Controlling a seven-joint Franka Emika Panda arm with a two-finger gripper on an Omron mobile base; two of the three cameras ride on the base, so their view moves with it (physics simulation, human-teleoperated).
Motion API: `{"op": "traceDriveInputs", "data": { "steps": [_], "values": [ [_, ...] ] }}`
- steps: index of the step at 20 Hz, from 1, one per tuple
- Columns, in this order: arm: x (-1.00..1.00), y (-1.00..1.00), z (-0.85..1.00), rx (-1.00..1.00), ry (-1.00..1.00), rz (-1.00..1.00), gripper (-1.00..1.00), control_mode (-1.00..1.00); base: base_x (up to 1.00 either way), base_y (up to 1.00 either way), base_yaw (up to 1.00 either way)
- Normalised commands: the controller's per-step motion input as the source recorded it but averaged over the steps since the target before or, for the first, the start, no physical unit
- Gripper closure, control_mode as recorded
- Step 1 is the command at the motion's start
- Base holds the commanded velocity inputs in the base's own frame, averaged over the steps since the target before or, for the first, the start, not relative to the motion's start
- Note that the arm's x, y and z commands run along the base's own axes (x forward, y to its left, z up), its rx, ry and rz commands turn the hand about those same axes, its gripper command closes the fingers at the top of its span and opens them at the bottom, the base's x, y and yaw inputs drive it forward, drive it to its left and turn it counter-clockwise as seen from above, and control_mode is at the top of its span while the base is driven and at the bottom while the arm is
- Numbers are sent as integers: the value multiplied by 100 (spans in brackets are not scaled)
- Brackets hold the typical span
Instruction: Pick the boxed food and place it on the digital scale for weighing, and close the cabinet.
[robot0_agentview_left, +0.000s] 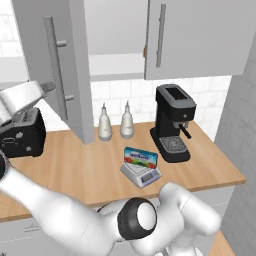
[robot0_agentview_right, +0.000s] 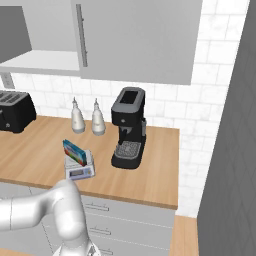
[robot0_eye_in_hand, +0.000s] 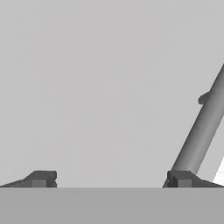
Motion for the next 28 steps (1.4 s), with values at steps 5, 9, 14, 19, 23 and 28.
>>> {"op": "traceDriveInputs", "data": {
  "steps": [5,9,14,19,23,28],
  "values": [
    [78,-87,0,9,0,6,-100,-100,0,0,0],
    [86,-81,0,10,0,11,-100,-100,0,0,0],
    [80,-62,0,8,0,13,-100,-100,0,0,0],
    [79,-49,0,8,0,14,-100,-100,0,0,0],
    [61,-55,6,9,0,12,-100,-100,0,0,0],
    [50,-55,10,9,0,11,-100,-100,0,0,0]
  ]
}}
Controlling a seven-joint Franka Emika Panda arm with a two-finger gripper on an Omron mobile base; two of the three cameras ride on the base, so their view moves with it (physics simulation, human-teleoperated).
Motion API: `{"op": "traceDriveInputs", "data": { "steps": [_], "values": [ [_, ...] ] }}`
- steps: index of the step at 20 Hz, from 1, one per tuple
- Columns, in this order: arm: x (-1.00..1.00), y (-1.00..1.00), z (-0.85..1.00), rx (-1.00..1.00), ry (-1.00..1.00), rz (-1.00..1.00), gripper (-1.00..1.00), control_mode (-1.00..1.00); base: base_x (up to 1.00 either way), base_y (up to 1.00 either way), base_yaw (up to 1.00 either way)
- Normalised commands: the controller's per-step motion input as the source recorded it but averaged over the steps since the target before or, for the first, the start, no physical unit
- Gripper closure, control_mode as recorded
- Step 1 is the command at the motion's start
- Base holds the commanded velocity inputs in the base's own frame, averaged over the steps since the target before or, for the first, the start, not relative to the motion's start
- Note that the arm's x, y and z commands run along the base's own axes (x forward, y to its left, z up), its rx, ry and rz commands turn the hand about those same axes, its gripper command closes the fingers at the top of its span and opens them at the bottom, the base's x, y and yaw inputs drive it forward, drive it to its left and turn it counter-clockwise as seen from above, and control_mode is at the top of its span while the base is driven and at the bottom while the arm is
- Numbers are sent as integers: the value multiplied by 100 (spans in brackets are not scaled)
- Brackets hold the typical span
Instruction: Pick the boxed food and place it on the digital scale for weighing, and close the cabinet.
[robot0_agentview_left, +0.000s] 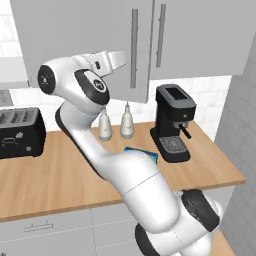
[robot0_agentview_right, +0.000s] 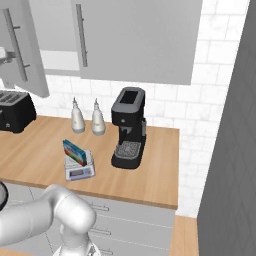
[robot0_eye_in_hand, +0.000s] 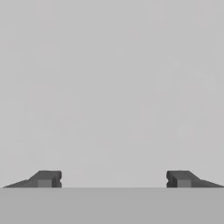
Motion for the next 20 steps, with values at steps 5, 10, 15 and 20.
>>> {"op": "traceDriveInputs", "data": {
  "steps": [5,10,15,20],
  "values": [
    [68,-49,1,7,0,9,-100,-100,0,0,0],
    [76,-34,0,4,0,10,-100,-100,0,0,0],
    [70,-22,0,2,1,10,-100,-100,0,0,0],
    [58,-34,0,2,3,7,-100,-100,0,0,0]
  ]
}}
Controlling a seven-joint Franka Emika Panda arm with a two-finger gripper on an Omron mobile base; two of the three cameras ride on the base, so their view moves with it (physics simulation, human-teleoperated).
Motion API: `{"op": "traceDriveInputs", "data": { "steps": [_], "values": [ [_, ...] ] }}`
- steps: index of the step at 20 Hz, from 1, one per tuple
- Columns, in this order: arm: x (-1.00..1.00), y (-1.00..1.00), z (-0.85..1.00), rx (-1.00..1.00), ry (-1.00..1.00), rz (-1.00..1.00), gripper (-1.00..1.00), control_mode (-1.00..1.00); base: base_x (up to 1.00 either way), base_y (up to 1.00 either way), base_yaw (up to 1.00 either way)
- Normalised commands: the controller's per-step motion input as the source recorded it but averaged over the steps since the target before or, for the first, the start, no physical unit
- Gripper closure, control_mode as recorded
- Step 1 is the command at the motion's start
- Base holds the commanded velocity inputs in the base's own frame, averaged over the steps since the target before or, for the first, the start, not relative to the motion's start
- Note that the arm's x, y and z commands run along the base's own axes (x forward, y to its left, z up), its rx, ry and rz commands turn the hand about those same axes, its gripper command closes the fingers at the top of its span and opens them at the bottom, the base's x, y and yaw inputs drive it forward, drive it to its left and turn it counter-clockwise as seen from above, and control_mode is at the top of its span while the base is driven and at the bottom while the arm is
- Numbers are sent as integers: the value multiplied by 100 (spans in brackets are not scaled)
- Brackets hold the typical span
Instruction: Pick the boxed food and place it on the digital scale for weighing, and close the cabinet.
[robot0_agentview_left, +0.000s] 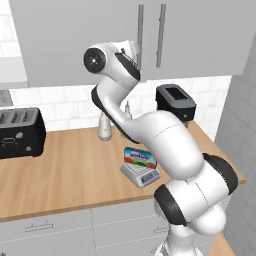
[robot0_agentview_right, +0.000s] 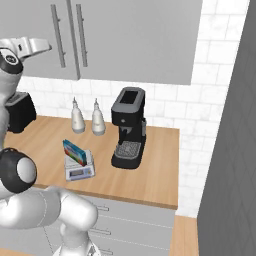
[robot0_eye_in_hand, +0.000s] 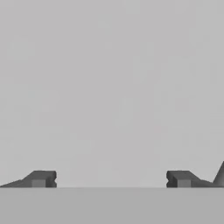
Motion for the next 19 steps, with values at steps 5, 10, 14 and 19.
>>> {"op": "traceDriveInputs", "data": {
  "steps": [5,10,14,19],
  "values": [
    [60,-44,0,1,6,4,-100,-100,0,0,0],
    [56,-30,0,0,7,6,-100,-100,0,0,0],
    [20,-25,0,0,3,4,-100,-100,0,0,0],
    [12,-24,0,0,0,1,-100,-100,0,0,0]
  ]
}}
